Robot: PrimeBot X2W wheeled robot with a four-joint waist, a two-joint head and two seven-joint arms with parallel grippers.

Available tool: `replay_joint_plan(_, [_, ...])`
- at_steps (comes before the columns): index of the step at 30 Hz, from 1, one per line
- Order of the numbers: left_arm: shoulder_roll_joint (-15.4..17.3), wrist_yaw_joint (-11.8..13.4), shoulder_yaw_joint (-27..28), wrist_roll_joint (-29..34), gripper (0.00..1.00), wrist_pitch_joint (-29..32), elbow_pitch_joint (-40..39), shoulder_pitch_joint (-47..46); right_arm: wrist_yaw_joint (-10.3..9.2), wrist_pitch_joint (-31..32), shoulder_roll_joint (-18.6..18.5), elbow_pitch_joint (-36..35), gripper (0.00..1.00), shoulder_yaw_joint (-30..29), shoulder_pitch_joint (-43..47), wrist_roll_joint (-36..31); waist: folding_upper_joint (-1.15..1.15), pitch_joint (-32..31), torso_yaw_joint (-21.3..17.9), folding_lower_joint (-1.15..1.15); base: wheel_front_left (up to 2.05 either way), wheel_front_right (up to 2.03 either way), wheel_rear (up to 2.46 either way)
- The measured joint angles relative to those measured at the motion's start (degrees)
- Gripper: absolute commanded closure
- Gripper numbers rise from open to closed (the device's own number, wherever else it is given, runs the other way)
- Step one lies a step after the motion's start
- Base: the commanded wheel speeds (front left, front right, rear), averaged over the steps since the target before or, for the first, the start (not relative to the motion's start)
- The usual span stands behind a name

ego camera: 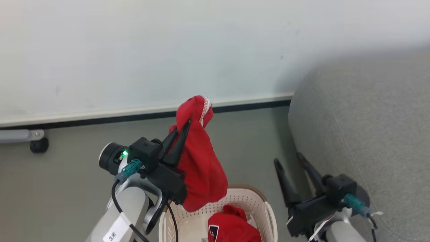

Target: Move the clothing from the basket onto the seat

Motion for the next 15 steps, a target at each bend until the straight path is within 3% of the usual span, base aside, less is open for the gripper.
replay_joint_plan(15, [0.07,-0.01,-1.98,-0.46,1.00,4.26,-6.65,2.16,1.78,0.01,0.11,1.96,0.00,16.30,0.37,0.02,0.00,-5.83,-0.15,0.01,0.00,0.00,0.00])
